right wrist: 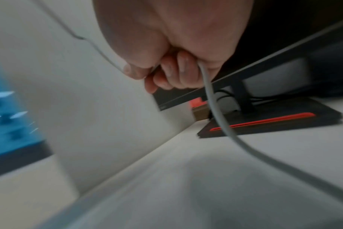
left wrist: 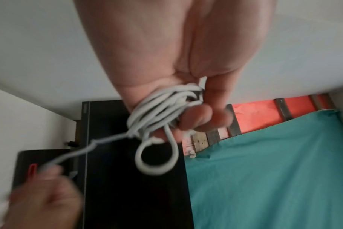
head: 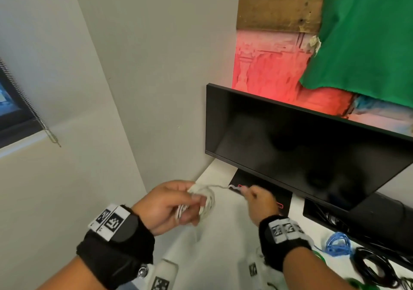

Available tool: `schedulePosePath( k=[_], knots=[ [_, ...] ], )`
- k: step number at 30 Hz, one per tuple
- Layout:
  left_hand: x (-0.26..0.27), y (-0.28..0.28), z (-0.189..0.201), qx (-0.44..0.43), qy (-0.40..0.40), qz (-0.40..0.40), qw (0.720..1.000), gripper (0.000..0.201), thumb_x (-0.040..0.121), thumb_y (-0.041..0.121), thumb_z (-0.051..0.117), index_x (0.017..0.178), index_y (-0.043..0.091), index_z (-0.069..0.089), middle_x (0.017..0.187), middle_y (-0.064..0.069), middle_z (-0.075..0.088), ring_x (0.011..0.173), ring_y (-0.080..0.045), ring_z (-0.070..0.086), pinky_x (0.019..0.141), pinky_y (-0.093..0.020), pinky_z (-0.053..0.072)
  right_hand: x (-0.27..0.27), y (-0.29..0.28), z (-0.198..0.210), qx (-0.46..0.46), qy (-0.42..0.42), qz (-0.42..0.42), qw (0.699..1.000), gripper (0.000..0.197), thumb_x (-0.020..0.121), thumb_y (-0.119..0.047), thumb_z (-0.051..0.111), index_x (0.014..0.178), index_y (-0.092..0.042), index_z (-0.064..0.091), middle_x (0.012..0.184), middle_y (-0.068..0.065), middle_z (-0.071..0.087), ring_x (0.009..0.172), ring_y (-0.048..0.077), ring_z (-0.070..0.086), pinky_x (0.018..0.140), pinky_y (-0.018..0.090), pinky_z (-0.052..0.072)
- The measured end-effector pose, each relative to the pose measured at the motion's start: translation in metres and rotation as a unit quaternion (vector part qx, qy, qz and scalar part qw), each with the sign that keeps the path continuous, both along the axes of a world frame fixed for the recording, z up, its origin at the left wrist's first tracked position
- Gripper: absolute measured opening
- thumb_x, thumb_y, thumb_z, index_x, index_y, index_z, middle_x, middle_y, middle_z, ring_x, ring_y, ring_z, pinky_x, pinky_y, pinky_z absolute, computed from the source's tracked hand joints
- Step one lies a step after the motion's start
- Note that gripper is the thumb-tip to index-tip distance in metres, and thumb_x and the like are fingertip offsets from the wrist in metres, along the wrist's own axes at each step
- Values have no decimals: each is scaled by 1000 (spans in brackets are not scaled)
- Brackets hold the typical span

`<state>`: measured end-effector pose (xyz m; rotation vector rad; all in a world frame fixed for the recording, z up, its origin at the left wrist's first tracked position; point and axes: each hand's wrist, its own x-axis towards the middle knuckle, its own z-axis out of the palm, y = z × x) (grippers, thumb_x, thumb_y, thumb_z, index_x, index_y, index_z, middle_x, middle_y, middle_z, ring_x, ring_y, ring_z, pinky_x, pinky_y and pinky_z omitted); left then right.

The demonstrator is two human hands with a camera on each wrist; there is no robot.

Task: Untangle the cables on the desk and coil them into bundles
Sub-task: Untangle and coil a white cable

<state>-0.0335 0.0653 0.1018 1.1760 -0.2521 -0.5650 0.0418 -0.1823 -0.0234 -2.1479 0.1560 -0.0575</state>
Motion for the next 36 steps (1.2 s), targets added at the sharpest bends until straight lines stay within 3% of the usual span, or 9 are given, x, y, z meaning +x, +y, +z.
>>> schedulePosePath(
  k=[4, 6, 9, 11, 15, 19, 25, 32, 36],
  knots=[
    [19, -9, 3, -87, -19, 170, 982, 25, 76, 1, 62, 99, -5, 65, 91, -26, 70, 68, -27, 65, 72, -33, 56, -42, 55, -13, -131, 94, 271, 949, 44, 98, -48, 51, 67, -17, 53, 74, 1, 59, 81, 26, 58, 75, 31, 45],
    [32, -6, -5, -16, -45, 232, 972, 25, 87, -9, 49, 110, -4, 59, 109, -23, 70, 83, -27, 70, 83, -34, 55, -65, 74, -1, -110, 122, 373, 913, 49, 90, -61, 48, 76, -16, 61, 81, -1, 66, 84, 20, 63, 82, 29, 48],
    [40, 4, -27, 154, -101, 250, 951, 23, 93, -11, 48, 112, 0, 56, 93, -9, 75, 77, -20, 69, 78, -28, 52, -85, 79, 29, -45, 72, 449, 889, 48, 85, -63, 50, 75, -16, 50, 65, -7, 51, 62, 4, 47, 65, 26, 40],
    [37, 11, -43, 210, -123, 219, 945, 15, 92, 0, 57, 106, 0, 57, 72, -4, 71, 63, -18, 60, 72, -30, 48, -85, 69, 51, 17, 19, 436, 900, 38, 90, -52, 52, 75, -17, 47, 62, -11, 43, 60, 3, 40, 61, 24, 35],
    [19, 7, -51, 215, -128, 81, 965, 49, 82, 41, 65, 93, -6, 59, 59, -4, 55, 53, -15, 48, 58, -23, 43, -54, 43, 79, 42, -99, 292, 950, 22, 94, -40, 56, 78, -26, 60, 68, -9, 56, 64, 4, 50, 62, 22, 42],
    [12, -13, -38, 135, -100, 49, 985, 34, 81, 30, 68, 78, -2, 59, 46, -4, 42, 39, -13, 37, 50, -25, 43, -37, 43, 72, 106, -44, 220, 969, 24, 99, -33, 56, 77, -25, 60, 67, -9, 56, 58, 6, 50, 59, 25, 43],
    [6, -30, -32, -2, 24, 95, 995, 21, 83, 23, 62, 73, 4, 62, 43, -3, 35, 35, -13, 27, 43, -23, 36, -48, 65, 52, 360, 82, 179, 912, 44, 98, -51, 50, 78, -16, 67, 58, 10, 45, 39, 11, 29, 40, 19, 22],
    [20, -23, -14, -154, 30, 147, 977, 27, 86, 27, 58, 87, 0, 62, 52, -2, 37, 43, -15, 36, 52, -31, 41, -36, 53, 39, 191, 36, 124, 973, 34, 101, -33, 51, 73, -15, 54, 60, 2, 45, 51, 16, 39, 54, 33, 36],
    [32, -20, -15, -126, -4, 201, 971, 42, 80, 23, 53, 110, -7, 56, 69, -10, 47, 63, -22, 45, 72, -37, 39, -63, 73, 37, 66, 76, 267, 958, 20, 102, -30, 46, 88, -28, 60, 64, -6, 49, 59, 9, 46, 60, 26, 40]
  ],
)
